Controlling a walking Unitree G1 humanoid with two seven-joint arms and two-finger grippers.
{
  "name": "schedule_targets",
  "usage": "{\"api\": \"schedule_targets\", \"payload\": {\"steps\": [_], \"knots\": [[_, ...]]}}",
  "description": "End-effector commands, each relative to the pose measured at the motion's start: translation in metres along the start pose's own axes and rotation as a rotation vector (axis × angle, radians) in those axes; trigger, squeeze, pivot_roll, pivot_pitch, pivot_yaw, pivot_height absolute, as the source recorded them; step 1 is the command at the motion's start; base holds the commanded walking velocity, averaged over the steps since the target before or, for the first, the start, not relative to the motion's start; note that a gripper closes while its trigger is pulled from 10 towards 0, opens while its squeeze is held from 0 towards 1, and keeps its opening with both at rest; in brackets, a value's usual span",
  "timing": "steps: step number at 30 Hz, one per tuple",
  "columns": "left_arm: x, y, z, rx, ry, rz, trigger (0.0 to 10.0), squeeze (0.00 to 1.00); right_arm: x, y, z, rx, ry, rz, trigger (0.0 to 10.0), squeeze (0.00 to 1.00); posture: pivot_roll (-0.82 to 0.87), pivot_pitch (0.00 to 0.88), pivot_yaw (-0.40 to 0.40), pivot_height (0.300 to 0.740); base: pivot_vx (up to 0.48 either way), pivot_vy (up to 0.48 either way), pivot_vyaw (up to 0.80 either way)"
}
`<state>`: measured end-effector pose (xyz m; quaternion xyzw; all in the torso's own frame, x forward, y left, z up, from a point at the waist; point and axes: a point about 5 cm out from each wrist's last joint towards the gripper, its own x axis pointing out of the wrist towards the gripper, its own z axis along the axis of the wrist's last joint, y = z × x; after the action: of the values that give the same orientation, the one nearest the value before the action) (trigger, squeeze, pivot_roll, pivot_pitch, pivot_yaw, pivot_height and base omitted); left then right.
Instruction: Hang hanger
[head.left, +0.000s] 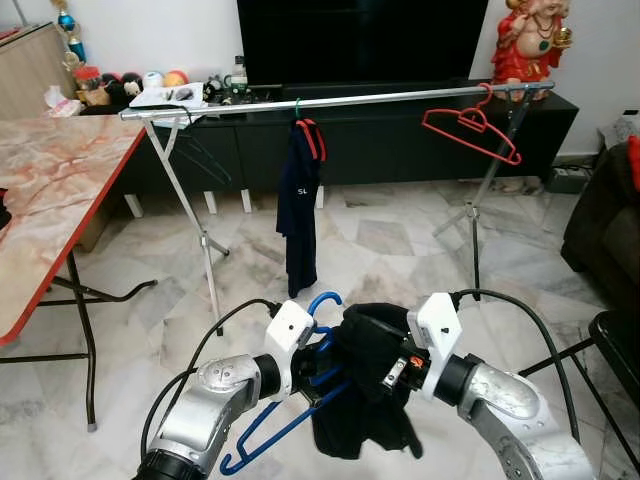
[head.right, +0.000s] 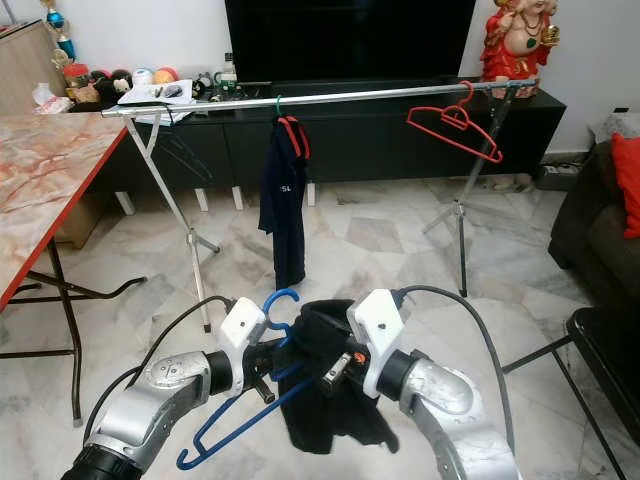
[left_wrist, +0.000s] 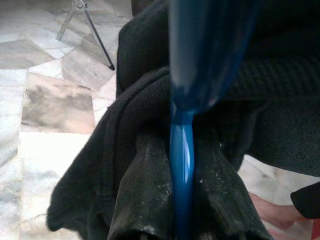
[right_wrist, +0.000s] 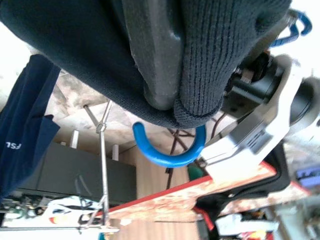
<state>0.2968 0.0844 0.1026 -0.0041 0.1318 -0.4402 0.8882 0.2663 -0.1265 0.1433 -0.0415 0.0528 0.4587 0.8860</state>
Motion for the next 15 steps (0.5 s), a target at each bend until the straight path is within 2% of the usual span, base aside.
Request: {"api": "schedule_targets", "payload": {"steps": [1,2,4,5,7,8,12,14,15], "knots": [[-0.002,0.002,0.006,-0.004,-0.026,0.016,10.0,0.00,-0.001,0.006,0.012,-0.037,-0.054,0.054,10.0,0.00,0.08,0.035,0.032,0.740,0.000,0.000,0.00],[-0.002,0.003,0.006,-0.009,-0.031,0.021,10.0,0.00,-0.003,0.005,0.011,-0.046,-0.041,0.051,10.0,0.00,0.07,0.036,0.032,0.740,0.000,0.000,0.00],[-0.002,0.004,0.008,-0.022,-0.046,0.028,10.0,0.00,-0.010,-0.017,-0.008,-0.139,0.107,-0.099,10.0,0.00,0.08,0.037,0.032,0.740,0.000,0.000,0.00],[-0.002,0.004,0.008,-0.022,-0.047,0.029,10.0,0.00,-0.011,-0.021,-0.011,-0.150,0.131,-0.128,10.0,0.00,0.08,0.037,0.032,0.740,0.000,0.000,0.00],[-0.003,0.005,0.009,-0.020,-0.052,0.039,10.0,0.00,-0.018,-0.048,-0.018,-0.164,0.198,-0.320,10.0,0.00,0.07,0.039,0.034,0.740,0.000,0.000,0.00],[-0.003,0.005,0.009,-0.021,-0.056,0.045,10.0,0.00,-0.022,-0.058,-0.016,-0.155,0.185,-0.395,10.0,0.00,0.07,0.040,0.033,0.740,0.000,0.000,0.00],[-0.003,0.006,0.010,-0.022,-0.058,0.045,10.0,0.00,-0.023,-0.063,-0.006,-0.180,0.139,-0.432,10.0,0.00,0.07,0.040,0.033,0.740,0.000,0.000,0.00],[-0.002,0.004,0.010,-0.029,-0.063,0.031,10.0,0.00,-0.016,-0.058,0.004,-0.234,0.090,-0.366,10.0,0.00,0.07,0.040,0.033,0.740,0.000,0.000,0.00],[-0.001,0.002,0.010,-0.029,-0.064,0.016,10.0,0.00,-0.011,-0.050,0.007,-0.264,0.065,-0.284,10.0,0.00,0.07,0.040,0.033,0.740,0.000,0.000,0.00]]}}
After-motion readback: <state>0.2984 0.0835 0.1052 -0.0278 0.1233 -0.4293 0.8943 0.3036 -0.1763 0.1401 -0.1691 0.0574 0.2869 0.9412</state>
